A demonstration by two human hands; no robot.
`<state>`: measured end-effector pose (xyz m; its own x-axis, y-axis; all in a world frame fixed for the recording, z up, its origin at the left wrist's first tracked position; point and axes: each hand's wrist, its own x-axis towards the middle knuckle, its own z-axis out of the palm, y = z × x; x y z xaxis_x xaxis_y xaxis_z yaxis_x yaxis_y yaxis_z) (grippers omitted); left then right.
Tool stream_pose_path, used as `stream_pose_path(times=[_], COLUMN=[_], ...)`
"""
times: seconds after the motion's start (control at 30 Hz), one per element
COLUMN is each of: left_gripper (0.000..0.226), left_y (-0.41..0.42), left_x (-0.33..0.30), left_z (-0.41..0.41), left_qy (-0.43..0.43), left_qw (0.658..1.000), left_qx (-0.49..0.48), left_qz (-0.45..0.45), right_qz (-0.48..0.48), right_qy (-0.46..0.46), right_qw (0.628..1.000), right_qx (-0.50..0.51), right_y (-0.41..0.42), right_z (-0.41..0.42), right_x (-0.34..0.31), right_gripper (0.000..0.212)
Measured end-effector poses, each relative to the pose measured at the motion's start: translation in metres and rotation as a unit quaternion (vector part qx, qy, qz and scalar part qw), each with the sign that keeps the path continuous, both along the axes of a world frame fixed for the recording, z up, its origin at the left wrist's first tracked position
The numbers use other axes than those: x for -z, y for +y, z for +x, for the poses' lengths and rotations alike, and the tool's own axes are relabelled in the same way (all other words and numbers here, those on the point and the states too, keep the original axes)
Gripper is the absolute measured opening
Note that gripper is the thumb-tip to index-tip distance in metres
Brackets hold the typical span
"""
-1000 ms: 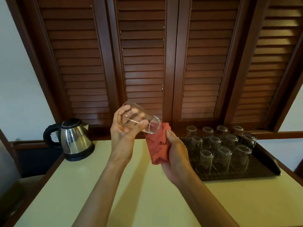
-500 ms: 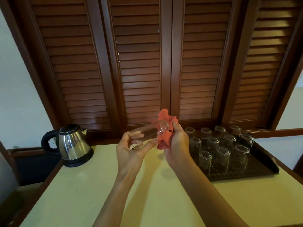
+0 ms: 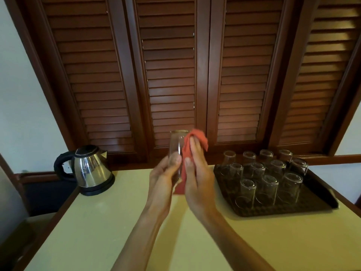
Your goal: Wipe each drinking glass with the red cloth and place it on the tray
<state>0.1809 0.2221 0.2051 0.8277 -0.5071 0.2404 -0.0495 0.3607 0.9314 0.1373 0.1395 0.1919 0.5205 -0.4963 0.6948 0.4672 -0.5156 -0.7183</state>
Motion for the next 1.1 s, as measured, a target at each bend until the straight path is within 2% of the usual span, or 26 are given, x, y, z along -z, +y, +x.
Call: stream_pose_path(times=[0.1,0.17,0.23,0.27,0.37,0.43,0.53,0.63,0.7,0.8,0.87,0.97,1.1], left_gripper=[0.038,0.045,0.048,0.046,0.037,0.042,0.05,0.043,0.04,0.042,0.041,0.042,0.04], left_y=[-0.002,0.0,0.003,0.004,0.003,0.003,0.008,0.008,0.007,0.007,0.009,0.01,0.009], left_x=[0.008,0.002,-0.004,-0.003,0.008,0.007,-0.006,0.001,0.007,0.003,-0.006,-0.002,-0.003], left_z=[-0.009,-0.001,0.008,0.008,-0.005,-0.006,0.008,0.004,-0.008,-0.008,-0.002,-0.004,-0.011], left_qy=[0.033,0.069,0.064,0.052,0.035,0.036,0.057,0.014,0.01,0.014,0.021,0.014,-0.005], left_qw=[0.999,0.997,0.997,0.998,0.999,0.999,0.996,0.999,1.0,0.998,0.997,0.998,0.998], left_qx=[0.0,-0.015,-0.023,-0.026,-0.008,-0.016,-0.044,-0.03,-0.015,-0.04,-0.055,-0.043,-0.038], left_qz=[-0.018,-0.041,-0.045,-0.035,-0.012,-0.018,-0.05,-0.009,-0.004,-0.04,-0.055,-0.047,-0.046], right_qz=[-0.01,-0.059,-0.111,-0.097,0.039,0.066,-0.009,-0.071,-0.037,0.121,0.123,0.061,0.143], right_qy=[0.023,0.044,0.048,0.046,0.046,0.041,0.05,0.05,0.038,0.052,0.07,0.053,0.047], right_qw=[0.999,0.997,0.993,0.994,0.997,0.995,0.996,0.996,0.999,0.987,0.983,0.995,0.984], right_qx=[-0.019,-0.017,-0.02,-0.021,-0.046,-0.065,-0.078,-0.003,-0.015,-0.093,-0.114,-0.062,-0.1], right_y=[-0.009,0.006,0.021,0.018,-0.01,-0.01,0.02,0.013,-0.004,0.001,0.025,0.023,-0.001], right_z=[0.007,-0.002,-0.011,-0.008,0.01,0.009,-0.011,-0.002,0.009,0.001,-0.013,-0.008,0.006], right_x=[-0.019,0.0,0.018,0.019,-0.01,-0.017,0.007,0.01,-0.007,-0.013,-0.007,-0.008,-0.015], right_gripper=[0.049,0.049,0.047,0.047,0.048,0.047,0.046,0.048,0.047,0.042,0.044,0.044,0.037])
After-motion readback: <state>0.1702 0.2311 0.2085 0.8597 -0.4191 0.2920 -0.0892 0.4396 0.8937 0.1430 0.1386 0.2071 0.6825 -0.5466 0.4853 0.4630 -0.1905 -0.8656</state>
